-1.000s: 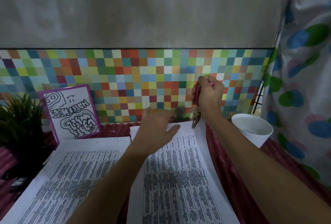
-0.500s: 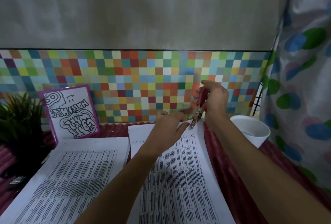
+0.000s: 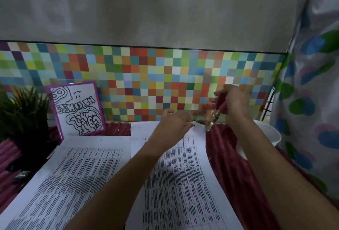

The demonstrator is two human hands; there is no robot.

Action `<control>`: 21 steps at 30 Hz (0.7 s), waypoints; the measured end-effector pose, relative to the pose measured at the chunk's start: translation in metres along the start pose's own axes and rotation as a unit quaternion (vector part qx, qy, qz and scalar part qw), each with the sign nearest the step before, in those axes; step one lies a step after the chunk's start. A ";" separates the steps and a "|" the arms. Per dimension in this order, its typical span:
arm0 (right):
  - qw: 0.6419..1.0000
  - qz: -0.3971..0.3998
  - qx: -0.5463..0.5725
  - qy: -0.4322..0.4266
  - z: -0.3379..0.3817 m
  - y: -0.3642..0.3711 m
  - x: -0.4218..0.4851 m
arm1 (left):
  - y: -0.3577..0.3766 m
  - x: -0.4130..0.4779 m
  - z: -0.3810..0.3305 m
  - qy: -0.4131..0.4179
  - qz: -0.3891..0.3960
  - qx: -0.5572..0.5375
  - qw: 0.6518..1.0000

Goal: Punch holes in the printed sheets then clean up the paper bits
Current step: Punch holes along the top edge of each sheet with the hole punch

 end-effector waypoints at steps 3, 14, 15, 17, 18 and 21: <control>0.987 0.058 -0.123 -0.091 0.016 0.000 -0.012 | -0.008 -0.002 0.008 -0.027 -0.017 -0.045 0.998; 0.918 0.244 -0.312 -0.023 -0.052 -0.008 -0.057 | -0.082 0.014 0.006 -0.011 -0.167 -0.019 0.986; 0.927 0.237 -0.289 -0.029 -0.044 -0.008 -0.057 | -0.101 0.006 0.015 -0.042 -0.225 0.001 0.974; 0.941 0.227 -0.246 -0.045 -0.027 -0.009 -0.055 | -0.132 -0.024 0.048 -0.176 -0.319 -0.051 0.930; 0.945 0.219 -0.236 -0.060 -0.016 -0.010 -0.054 | -0.136 -0.042 0.068 -0.251 -0.338 -0.112 0.900; 0.948 0.209 -0.217 -0.102 0.010 -0.011 -0.051 | -0.114 -0.071 0.094 -0.363 -0.272 -0.322 0.831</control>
Point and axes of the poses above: each hand's wrist, its own x-axis towards the middle knuckle, its own y-axis out of the palm, z = x × y, the point moved 10 cm from there along x, towards the middle knuckle, and after that the axes turned 10 degrees about -z, right-handed, at the moved point
